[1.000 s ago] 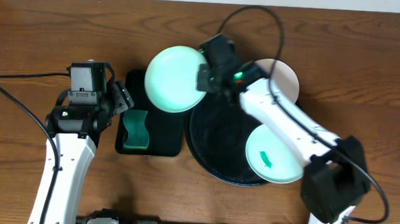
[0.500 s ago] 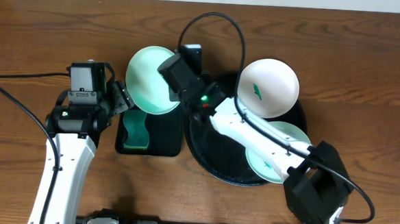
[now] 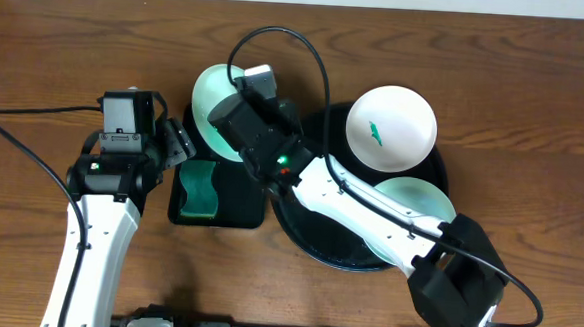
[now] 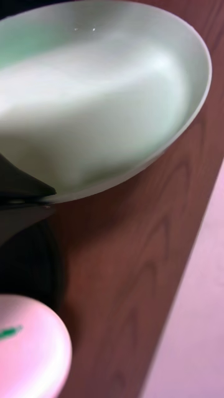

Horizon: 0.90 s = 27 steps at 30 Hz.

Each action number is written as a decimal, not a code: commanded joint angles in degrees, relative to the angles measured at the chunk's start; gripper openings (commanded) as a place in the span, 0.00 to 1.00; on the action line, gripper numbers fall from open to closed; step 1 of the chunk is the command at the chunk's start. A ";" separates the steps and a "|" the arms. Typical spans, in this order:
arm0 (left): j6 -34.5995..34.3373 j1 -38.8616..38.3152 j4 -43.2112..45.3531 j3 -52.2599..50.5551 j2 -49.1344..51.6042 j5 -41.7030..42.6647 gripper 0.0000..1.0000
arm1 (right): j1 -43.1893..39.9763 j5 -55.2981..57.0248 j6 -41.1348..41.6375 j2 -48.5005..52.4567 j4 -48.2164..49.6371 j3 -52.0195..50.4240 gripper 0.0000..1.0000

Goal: Clean dirty plates on tray and stack at the side
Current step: 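Swing the pale green plate left over the black rectangular tray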

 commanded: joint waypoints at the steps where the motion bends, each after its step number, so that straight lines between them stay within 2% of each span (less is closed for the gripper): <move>1: -0.07 0.24 0.00 0.96 0.00 -0.74 0.79 | 1.20 4.96 -9.97 0.09 1.95 1.49 0.01; 11: -0.04 0.24 0.00 0.96 0.00 -0.74 0.79 | 3.61 5.62 -30.82 0.09 13.44 1.49 0.01; 19: -0.04 0.24 0.00 0.96 0.00 -0.74 0.79 | 6.51 14.49 -47.58 0.09 23.39 1.49 0.01; 27: -0.04 0.24 0.00 0.96 0.00 -0.74 0.79 | 8.61 15.45 -58.51 0.09 26.23 1.49 0.01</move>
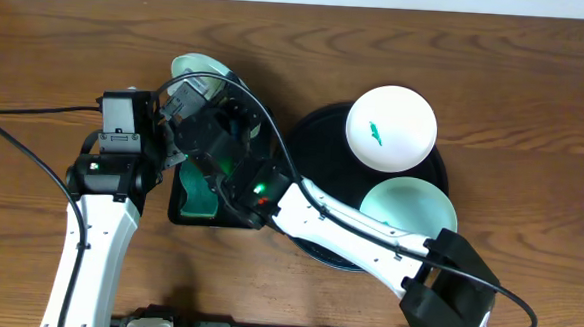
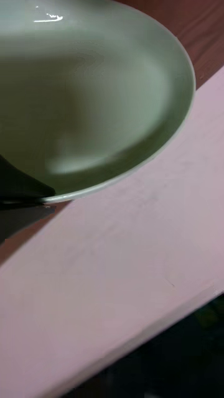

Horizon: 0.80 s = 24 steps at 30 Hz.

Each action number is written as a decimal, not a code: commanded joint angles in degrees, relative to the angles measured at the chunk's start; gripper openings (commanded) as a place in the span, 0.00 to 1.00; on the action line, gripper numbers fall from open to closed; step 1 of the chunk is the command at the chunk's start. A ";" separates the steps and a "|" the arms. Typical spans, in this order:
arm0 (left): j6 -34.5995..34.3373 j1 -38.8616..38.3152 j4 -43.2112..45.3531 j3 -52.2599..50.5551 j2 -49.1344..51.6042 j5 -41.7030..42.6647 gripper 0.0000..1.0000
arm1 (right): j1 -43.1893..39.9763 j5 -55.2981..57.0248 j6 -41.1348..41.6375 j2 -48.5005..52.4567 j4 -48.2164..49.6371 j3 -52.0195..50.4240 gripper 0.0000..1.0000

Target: Clean dirty plates on tray and stack at the side

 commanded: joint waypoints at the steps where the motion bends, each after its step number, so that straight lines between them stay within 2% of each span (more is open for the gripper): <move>1: -0.04 0.15 0.00 0.96 0.00 -0.74 0.79 | 1.68 2.27 -7.48 0.07 0.72 1.29 0.01; 24: -0.07 0.15 0.00 0.96 0.00 -0.74 0.79 | 1.25 2.27 -7.61 0.07 0.85 1.29 0.01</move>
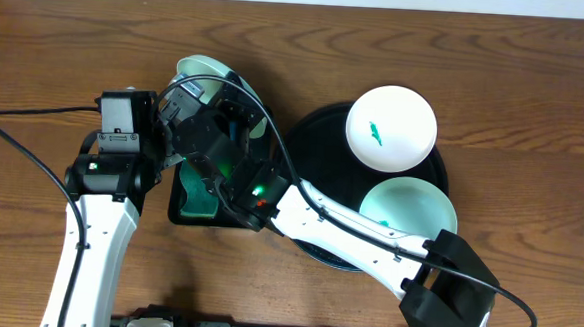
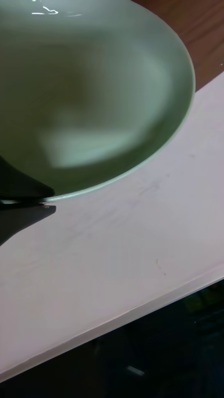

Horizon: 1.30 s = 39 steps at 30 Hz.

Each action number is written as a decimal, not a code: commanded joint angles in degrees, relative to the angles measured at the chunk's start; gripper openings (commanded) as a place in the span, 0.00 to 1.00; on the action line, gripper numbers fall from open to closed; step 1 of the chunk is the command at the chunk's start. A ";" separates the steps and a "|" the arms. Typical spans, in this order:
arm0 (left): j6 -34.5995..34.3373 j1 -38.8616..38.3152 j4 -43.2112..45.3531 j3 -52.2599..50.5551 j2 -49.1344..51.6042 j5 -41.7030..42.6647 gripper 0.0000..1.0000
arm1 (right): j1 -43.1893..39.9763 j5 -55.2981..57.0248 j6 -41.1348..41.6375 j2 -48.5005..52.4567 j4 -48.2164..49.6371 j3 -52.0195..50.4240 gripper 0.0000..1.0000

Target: Clean dirty plates on tray and stack at the side

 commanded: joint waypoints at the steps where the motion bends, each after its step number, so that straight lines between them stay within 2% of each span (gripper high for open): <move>1: -0.04 -0.13 0.02 0.96 0.00 -0.72 0.79 | 0.76 0.22 -1.29 0.07 0.11 1.29 0.01; 22: -0.04 -0.13 0.02 0.96 0.00 -0.72 0.79 | 0.76 0.22 -0.02 0.07 -1.88 1.27 0.01; 33: -0.07 -0.13 0.02 0.96 0.00 -0.72 0.79 | 0.59 0.66 4.35 0.07 -2.29 1.27 0.01; 37: -0.04 -0.13 0.02 0.96 0.00 -0.72 0.79 | -0.33 2.10 12.61 0.07 -2.86 1.27 0.01; 39: -0.07 -0.13 0.02 0.96 0.00 -0.72 0.79 | -1.16 1.86 20.92 0.07 -6.27 1.27 0.01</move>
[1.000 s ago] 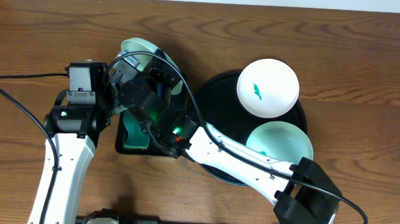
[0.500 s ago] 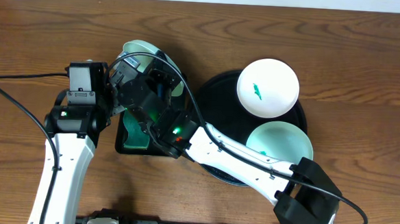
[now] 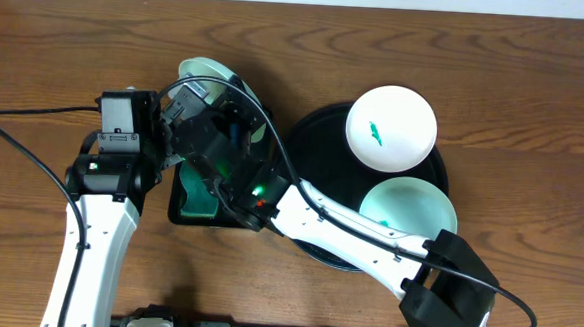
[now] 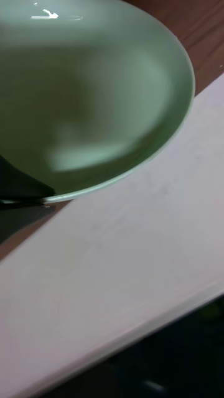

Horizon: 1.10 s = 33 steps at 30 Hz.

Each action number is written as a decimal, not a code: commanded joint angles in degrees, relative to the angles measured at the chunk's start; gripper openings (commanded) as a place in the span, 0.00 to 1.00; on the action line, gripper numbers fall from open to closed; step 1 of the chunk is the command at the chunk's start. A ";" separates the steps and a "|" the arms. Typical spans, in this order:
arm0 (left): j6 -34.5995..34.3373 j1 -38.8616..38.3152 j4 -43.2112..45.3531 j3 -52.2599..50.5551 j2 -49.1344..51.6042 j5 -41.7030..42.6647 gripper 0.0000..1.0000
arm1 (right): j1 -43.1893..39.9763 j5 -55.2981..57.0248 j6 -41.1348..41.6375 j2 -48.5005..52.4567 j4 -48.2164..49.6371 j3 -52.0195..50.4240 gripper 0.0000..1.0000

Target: Clean dirty plates on tray and stack at the side

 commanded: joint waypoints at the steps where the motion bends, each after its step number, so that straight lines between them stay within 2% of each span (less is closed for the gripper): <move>1: -0.04 -0.13 0.00 0.96 0.00 -0.72 0.79 | -1.36 1.44 15.74 0.07 -4.31 1.18 0.01; 6: -0.04 -0.13 0.00 0.96 0.00 -0.72 0.79 | -3.45 1.44 31.36 0.07 -13.73 1.18 0.01; 7: -0.04 -0.13 0.00 0.96 0.00 -0.72 0.79 | -4.26 1.18 40.04 0.07 -17.77 1.18 0.01; 8: -0.04 -0.13 0.00 0.96 0.00 -0.72 0.79 | -4.66 0.20 44.48 0.07 -20.06 1.18 0.01; 11: -0.04 -0.13 0.00 0.96 0.00 -0.72 0.79 | -5.75 -5.03 52.50 0.07 -24.79 1.18 0.01; 14: -0.04 -0.13 0.00 0.96 0.00 -0.72 0.79 | -6.99 -8.41 56.19 -0.15 -26.12 1.18 0.01; 22: -0.04 -0.13 0.00 0.96 0.00 -0.70 0.79 | -11.26 -17.77 59.58 -6.12 -27.76 1.18 0.01; 33: -0.04 -0.13 0.00 0.96 0.00 -0.72 0.79 | -26.86 -33.27 68.85 -16.44 -44.02 1.18 0.01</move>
